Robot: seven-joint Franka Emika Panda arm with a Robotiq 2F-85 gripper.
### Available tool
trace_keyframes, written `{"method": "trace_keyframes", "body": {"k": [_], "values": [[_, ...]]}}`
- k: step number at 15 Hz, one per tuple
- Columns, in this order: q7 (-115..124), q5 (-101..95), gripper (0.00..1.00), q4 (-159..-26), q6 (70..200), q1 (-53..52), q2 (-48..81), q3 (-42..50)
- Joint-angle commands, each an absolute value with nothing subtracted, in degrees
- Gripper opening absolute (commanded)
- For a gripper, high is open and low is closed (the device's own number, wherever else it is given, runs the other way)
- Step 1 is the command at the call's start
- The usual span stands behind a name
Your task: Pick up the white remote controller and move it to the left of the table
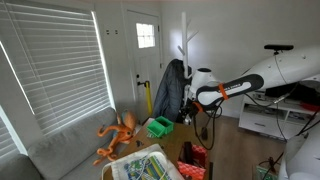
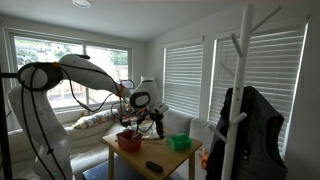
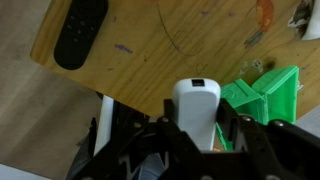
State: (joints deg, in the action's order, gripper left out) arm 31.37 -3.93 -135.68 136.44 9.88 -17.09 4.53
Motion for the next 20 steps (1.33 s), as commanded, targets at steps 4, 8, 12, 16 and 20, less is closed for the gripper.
{"method": "trace_keyframes", "body": {"k": [4,8,12,16,20], "values": [[25.12,-0.29,0.21,-130.18,142.02,7.3,-11.69,3.35],[19.41,2.31,0.21,-118.36,142.44,1.89,-4.01,-0.26],[8.04,11.22,0.21,-104.58,143.01,-2.35,8.24,-2.32],[-6.36,20.17,0.21,-92.25,139.12,-1.33,20.25,-6.55],[-12.84,19.47,0.21,-80.4,127.38,-0.1,29.97,-9.69]]}}
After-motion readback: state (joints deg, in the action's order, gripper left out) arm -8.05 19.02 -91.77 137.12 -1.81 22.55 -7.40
